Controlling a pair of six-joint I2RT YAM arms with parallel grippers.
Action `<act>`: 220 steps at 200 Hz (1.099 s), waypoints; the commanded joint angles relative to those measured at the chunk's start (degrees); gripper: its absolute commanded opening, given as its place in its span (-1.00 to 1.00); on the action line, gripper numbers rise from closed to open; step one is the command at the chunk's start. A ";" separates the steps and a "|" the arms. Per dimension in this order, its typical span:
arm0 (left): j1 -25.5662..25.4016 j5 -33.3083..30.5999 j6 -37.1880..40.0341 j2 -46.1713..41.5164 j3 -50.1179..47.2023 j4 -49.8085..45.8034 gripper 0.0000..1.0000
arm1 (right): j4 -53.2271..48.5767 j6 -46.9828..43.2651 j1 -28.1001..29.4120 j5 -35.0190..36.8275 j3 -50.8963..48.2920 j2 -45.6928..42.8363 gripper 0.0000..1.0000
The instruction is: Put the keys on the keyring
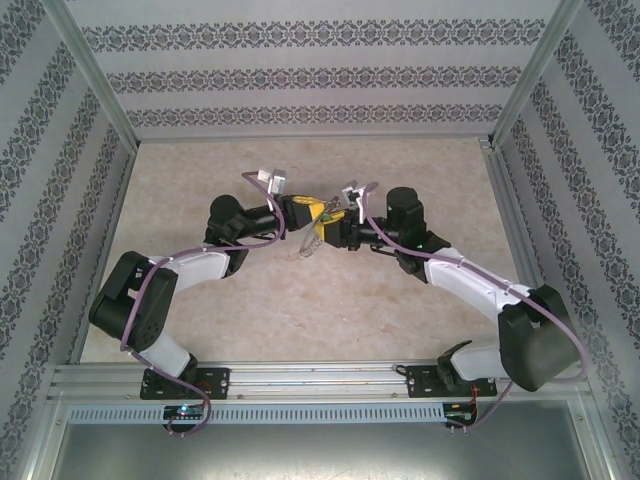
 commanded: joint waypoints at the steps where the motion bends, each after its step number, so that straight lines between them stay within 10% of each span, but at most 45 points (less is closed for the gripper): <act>1: -0.76 0.02 -0.72 0.26 -0.30 5.38 -1.00 | 1.31 0.88 -1.28 2.74 -2.50 -4.51 -0.22; 80: -0.85 -1.35 -2.97 1.91 -0.20 9.12 -1.00 | 6.86 9.63 -4.11 11.28 -7.15 -14.79 -0.14; 220: -0.89 -5.09 -3.81 1.57 -0.98 10.89 -1.00 | 30.42 25.87 -0.71 10.52 -6.59 -2.53 -0.39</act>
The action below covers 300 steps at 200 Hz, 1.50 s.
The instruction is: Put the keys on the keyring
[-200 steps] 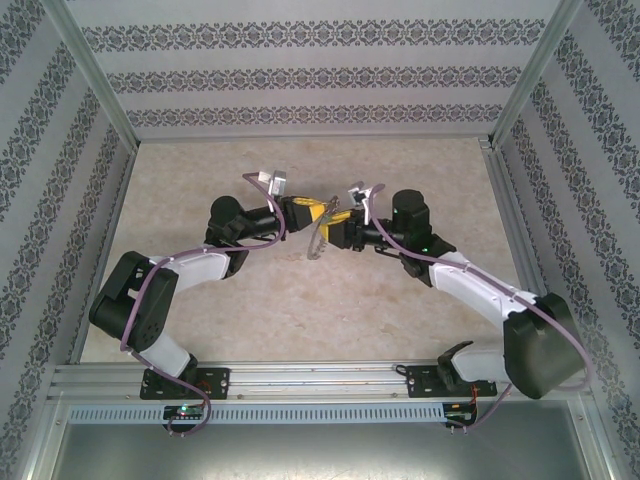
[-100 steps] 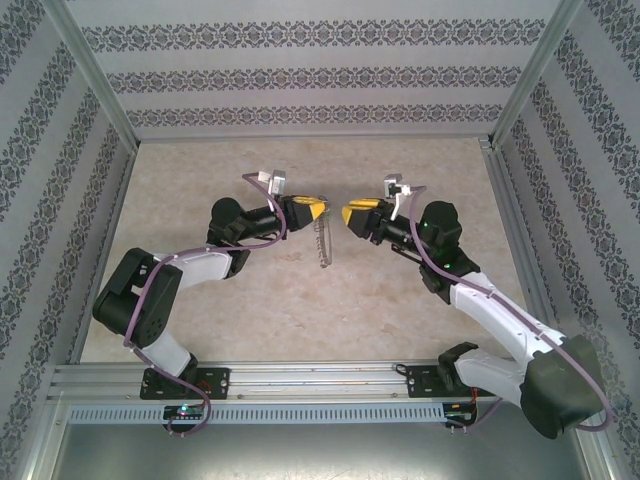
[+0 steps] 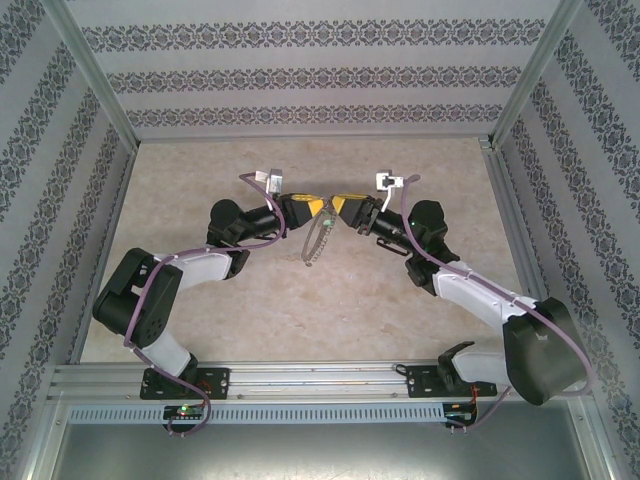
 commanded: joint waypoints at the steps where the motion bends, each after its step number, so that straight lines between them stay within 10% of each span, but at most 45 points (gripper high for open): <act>1: -0.65 -0.83 -0.64 -0.12 0.01 5.64 -1.00 | 5.16 1.16 0.98 -0.97 0.82 0.64 -0.39; 213: -0.66 -1.09 -0.80 0.50 -0.45 6.78 -1.00 | 7.71 1.85 2.56 -2.76 2.73 4.79 -0.54; 300: -0.66 -1.05 -0.83 0.49 -0.60 6.69 -1.00 | 8.02 1.47 2.78 -4.41 3.41 6.04 -1.00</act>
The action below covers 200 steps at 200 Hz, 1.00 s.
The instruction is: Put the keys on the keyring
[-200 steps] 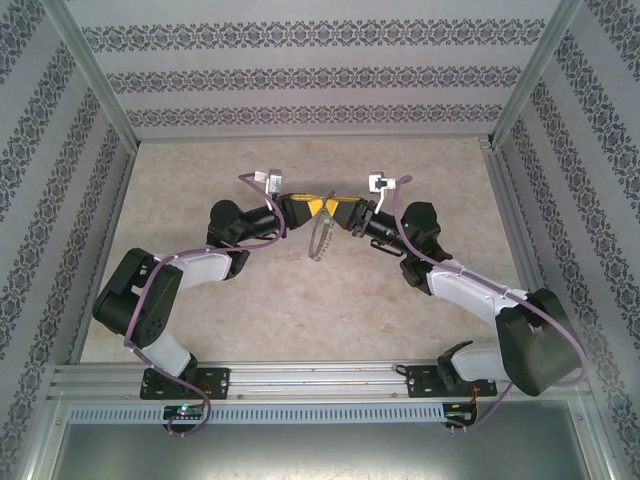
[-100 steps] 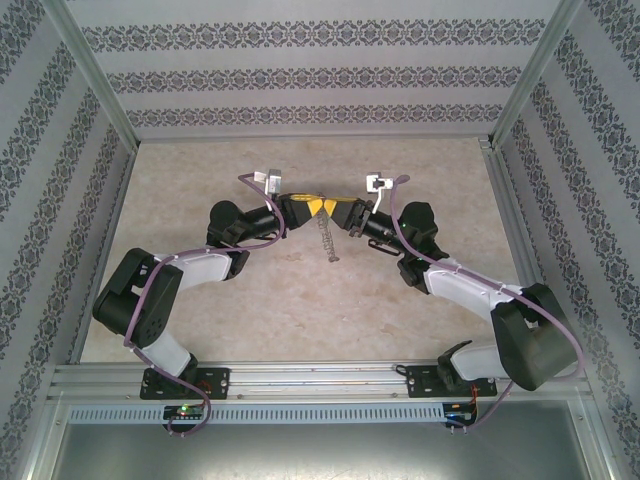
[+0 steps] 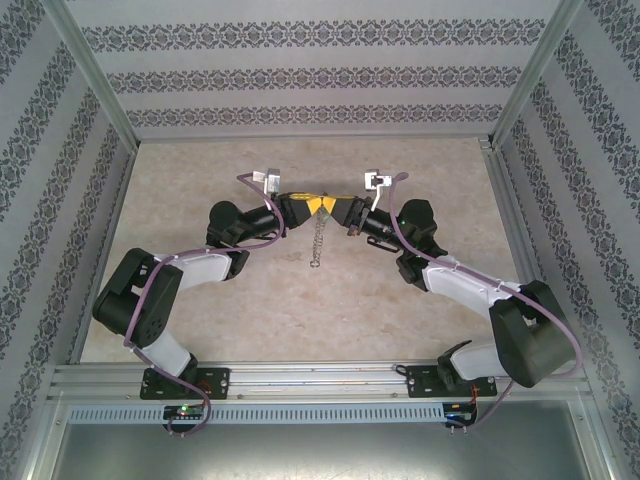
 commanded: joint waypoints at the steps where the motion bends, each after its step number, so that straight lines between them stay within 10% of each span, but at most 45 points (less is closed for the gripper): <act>1: -0.67 0.55 -0.02 0.43 -0.16 5.14 -1.00 | 2.38 -0.19 0.90 -2.54 1.80 0.59 -1.00; 75: 2.11 2.30 4.59 -5.22 0.44 -4.79 -0.34 | -9.79 -7.85 -4.37 -12.64 6.15 -0.24 -1.00; 161: 2.75 7.12 32.98 -14.83 13.27 -58.16 -0.14 | -37.95 -27.08 -9.52 -26.30 17.47 1.34 -1.00; 200: 2.81 10.04 37.21 -13.54 17.59 -66.79 -0.14 | -41.99 -29.07 -10.85 -34.17 21.70 5.77 -1.00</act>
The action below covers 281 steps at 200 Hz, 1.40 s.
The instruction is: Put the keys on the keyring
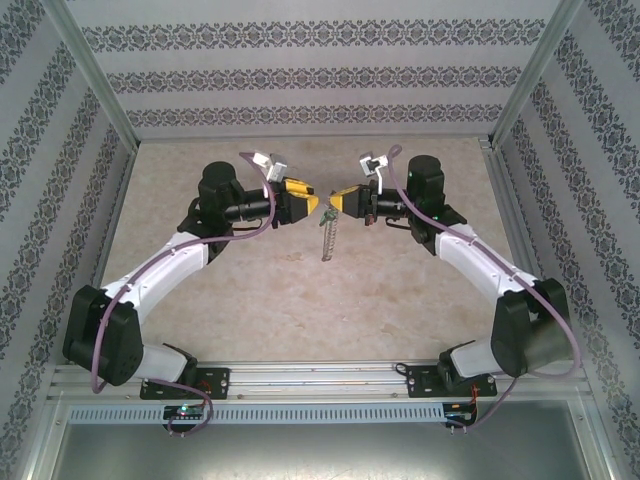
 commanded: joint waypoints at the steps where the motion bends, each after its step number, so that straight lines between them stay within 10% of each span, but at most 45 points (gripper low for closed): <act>1: 0.45 4.03 6.43 0.18 2.72 -11.46 -0.14 | -4.37 -4.23 -0.54 -7.54 3.09 2.23 -1.00; 281: -1.16 8.06 -1.42 8.23 4.27 -3.58 -0.45 | -3.15 -3.89 1.59 -5.35 3.32 3.79 -1.00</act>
